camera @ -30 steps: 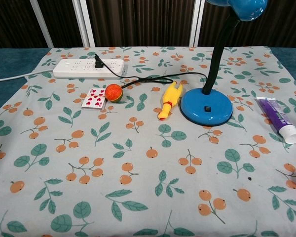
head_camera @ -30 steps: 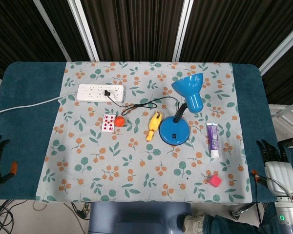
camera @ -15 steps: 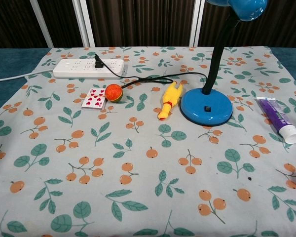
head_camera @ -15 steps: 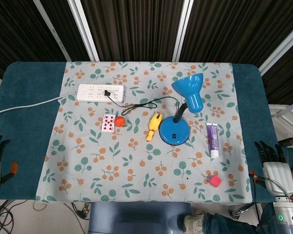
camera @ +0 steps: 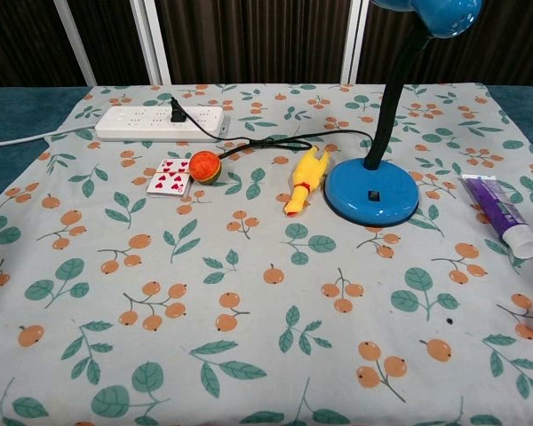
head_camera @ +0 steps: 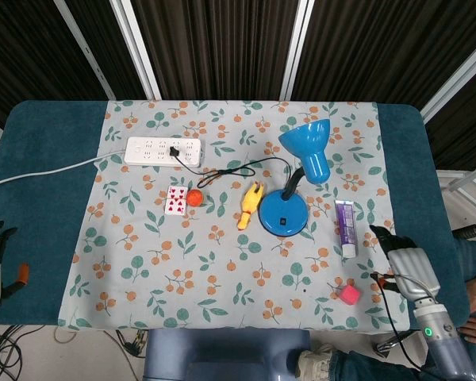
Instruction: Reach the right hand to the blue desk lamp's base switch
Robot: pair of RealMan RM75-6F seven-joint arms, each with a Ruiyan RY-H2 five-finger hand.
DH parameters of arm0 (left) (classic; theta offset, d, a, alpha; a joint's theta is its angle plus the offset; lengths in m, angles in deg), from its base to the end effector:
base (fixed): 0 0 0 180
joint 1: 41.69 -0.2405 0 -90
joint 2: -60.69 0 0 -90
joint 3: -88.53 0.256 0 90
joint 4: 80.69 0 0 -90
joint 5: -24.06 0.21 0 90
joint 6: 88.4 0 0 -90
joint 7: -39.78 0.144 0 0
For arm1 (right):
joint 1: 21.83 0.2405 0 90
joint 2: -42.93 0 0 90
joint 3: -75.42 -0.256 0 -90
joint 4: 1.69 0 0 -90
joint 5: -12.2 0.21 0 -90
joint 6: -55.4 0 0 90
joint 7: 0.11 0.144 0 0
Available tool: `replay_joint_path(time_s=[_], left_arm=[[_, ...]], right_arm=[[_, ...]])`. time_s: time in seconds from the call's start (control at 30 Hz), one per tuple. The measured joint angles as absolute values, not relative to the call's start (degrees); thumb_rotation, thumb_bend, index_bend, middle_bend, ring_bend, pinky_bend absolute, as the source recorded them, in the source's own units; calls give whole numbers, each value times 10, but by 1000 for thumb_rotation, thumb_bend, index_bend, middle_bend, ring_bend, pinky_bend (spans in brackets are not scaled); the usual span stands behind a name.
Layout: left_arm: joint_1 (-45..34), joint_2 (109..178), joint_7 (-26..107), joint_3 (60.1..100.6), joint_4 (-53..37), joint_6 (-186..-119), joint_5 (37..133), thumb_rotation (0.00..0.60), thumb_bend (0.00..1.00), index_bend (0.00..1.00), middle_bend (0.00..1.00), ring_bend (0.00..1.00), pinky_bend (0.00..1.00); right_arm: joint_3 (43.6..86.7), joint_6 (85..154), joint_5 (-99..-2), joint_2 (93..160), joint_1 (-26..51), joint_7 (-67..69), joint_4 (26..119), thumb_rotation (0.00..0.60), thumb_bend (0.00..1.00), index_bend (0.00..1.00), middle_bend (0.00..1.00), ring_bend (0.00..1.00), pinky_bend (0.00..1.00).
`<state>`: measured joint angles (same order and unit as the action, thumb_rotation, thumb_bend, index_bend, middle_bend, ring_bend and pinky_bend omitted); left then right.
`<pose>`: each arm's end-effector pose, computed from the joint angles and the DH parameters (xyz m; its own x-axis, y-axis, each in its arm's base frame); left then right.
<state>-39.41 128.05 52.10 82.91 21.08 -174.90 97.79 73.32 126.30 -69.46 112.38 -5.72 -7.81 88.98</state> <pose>-0.3049 0.1714 0.1452 0.3717 0.0044 0.9283 0.9040 0.2258 -0.3630 -0.2905 -0.2337 0.1001 0.4720 -0.1819 0.8626 -0.8805 -0.1455 0.4511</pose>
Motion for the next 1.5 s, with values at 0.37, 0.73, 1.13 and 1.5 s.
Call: replay_joint_path(time_s=[0.37,0.73,1.13,1.5], left_arm=[[-393,1277,520,830,214,-1742,974,600,426,165,37,0,34],[-392,1275,519,830,217,-1738,968,600,426,165,36,0,34],[-391,1273,514,830,217,-1735,967,600,426,165,36,0,34],[-390,1273,514,830,215,-1736,967,600,426,165,36,0,34]], right_arm=[[688,1137,-646,1154,45,-123,901,600,331,45,591,642,550],[671,1042,-554,1201,114,-178,898,600,494,45,647,680,677],[667,1019,-477,1244,156,-229,881,600,494,45,647,680,777],[685,1024,-436,1256,174,-253,874,600,494,44,647,681,841]])
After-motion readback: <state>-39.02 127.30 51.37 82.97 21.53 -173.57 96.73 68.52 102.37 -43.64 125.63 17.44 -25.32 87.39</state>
